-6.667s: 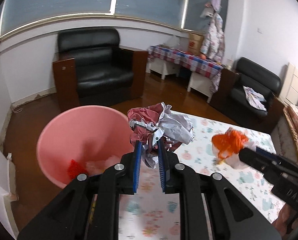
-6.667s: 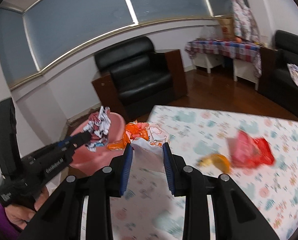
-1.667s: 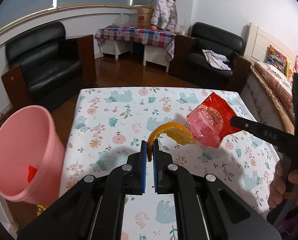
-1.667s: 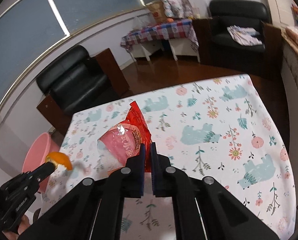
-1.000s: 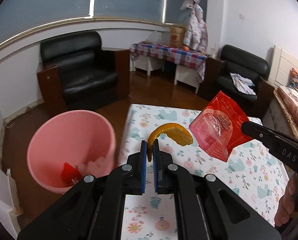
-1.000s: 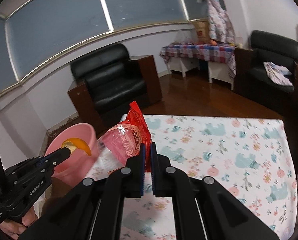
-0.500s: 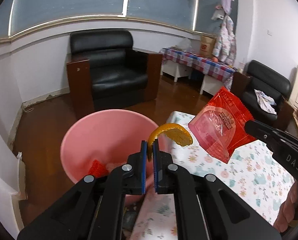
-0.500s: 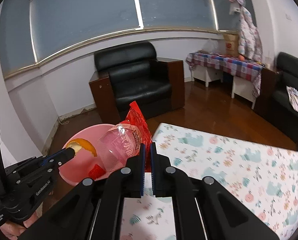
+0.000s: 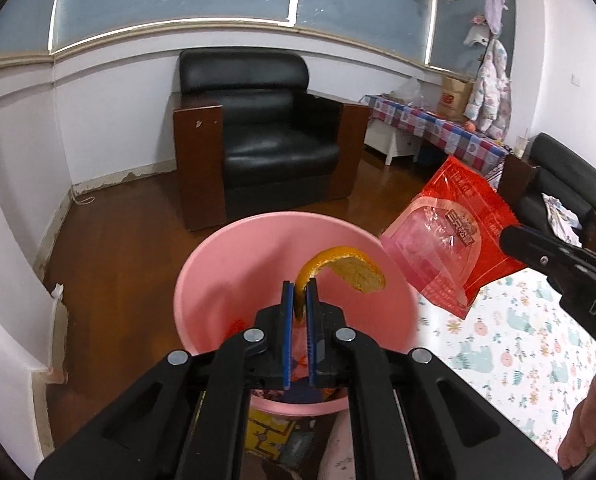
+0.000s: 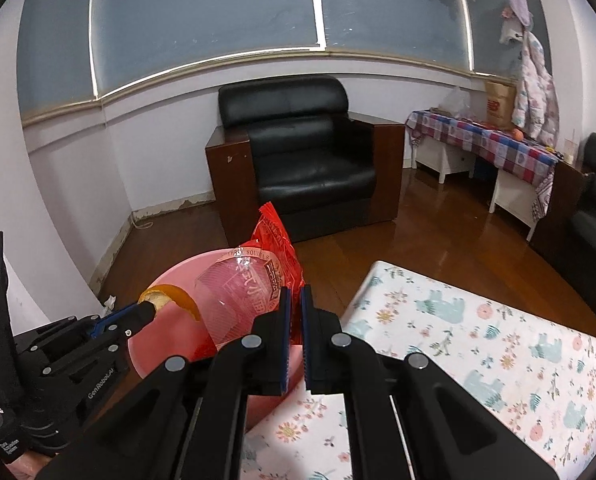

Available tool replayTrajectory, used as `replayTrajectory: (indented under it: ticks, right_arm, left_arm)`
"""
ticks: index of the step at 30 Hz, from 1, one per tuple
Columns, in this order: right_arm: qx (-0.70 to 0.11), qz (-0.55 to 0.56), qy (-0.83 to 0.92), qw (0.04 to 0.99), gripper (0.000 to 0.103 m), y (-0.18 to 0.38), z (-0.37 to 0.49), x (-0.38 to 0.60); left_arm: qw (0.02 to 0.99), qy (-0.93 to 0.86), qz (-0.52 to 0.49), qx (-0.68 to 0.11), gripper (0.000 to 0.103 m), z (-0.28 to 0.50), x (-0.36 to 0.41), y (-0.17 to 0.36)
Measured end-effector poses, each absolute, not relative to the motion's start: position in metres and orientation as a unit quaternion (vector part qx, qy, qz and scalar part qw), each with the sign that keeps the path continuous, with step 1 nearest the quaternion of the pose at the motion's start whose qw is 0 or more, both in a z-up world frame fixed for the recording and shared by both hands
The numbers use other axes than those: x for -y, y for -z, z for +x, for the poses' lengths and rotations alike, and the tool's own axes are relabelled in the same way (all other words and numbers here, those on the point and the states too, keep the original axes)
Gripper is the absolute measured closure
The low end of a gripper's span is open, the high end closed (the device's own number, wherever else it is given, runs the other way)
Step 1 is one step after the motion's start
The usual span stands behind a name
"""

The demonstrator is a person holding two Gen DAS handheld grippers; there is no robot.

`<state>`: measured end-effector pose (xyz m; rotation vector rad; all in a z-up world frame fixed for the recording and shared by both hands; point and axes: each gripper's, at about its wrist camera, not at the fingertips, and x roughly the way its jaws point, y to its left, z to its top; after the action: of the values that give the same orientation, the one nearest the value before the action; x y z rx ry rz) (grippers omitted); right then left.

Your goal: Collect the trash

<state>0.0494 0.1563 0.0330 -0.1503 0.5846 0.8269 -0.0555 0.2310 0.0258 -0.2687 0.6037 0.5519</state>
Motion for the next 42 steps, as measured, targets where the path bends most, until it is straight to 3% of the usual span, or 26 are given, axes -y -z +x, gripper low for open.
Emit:
replayTrajectory:
  ticks: [28, 31, 33, 35, 42]
  right_arm:
    - [-0.314, -0.129, -0.405, 0.849, 0.098, 0.013, 0.064, -0.227]
    - [-0.321, -0.126, -0.406, 0.846, 0.092, 0.015, 0.068, -0.229]
    - [-0.325, -0.122, -0.407, 0.845, 0.076, 0.016, 0.07, -0.229]
    - [-0.323, -0.116, -0.41, 0.845, 0.07, 0.016, 0.071, -0.227]
    - [-0.323, -0.107, -0.417, 0.843, 0.069, 0.014, 0.067, -0.215]
  left_arm:
    - [0.883, -0.294, -0.166, -0.327, 0.098, -0.047, -0.27, 0.01]
    - [0.88, -0.293, -0.172, -0.331, 0.097, -0.045, -0.272, 0.012]
    - [0.878, -0.293, -0.175, -0.337, 0.094, -0.043, -0.274, 0.013]
    - [0.878, -0.291, -0.176, -0.336, 0.077, -0.042, -0.275, 0.013]
    - [0.883, -0.287, -0.17, -0.329, 0.073, -0.044, -0.271, 0.008]
